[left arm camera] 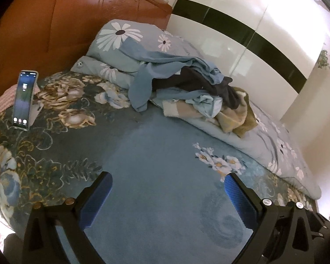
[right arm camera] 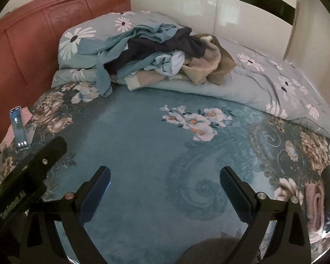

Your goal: Fold clothes

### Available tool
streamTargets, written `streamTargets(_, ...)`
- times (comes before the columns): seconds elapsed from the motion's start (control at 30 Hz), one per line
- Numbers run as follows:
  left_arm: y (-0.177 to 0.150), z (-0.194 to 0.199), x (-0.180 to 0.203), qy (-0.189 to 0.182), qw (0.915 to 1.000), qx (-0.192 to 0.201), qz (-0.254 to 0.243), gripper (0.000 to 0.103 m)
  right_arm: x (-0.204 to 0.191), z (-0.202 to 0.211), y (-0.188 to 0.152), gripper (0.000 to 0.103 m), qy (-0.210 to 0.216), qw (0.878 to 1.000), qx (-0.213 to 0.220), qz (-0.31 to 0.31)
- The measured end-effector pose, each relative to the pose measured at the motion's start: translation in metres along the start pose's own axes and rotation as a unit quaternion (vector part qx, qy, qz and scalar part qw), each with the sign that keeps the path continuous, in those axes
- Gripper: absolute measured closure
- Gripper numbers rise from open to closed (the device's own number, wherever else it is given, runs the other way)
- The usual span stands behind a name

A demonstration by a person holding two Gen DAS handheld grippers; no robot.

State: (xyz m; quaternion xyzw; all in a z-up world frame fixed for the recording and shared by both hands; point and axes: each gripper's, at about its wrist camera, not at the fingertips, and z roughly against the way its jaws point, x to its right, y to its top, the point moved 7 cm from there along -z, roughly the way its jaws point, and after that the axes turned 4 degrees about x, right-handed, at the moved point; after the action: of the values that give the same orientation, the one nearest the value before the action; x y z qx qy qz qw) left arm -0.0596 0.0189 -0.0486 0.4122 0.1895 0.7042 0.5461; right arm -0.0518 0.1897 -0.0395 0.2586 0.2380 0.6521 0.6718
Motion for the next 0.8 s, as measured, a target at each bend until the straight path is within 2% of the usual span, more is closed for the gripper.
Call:
streamTargets(0.27, 0.001, -0.022, -0.007, -0.005, 0.9999, -0.014, -0.003, 0.000, -0.003, -0.010, -0.001, 0.003, 0.009, 1.000, -0.012, -0.013)
streamTargets(0.47, 0.002, -0.039, -0.014, 0.009, 0.9995, -0.028, -0.003, 0.000, 0.006, -0.022, 0.001, 0.001, 0.003, 1.000, -0.016, -0.015)
streamTargets(0.57, 0.004, -0.051, -0.020, 0.026, 0.9990, -0.034, -0.015, 0.000, 0.008, -0.030, 0.006, 0.001, -0.006, 1.000, -0.020, -0.016)
streamTargets(0.8, 0.003, -0.075, -0.029, 0.019, 0.9982, -0.055, -0.009, 0.000, 0.007, -0.058, 0.029, 0.001, -0.006, 0.999, -0.037, -0.010)
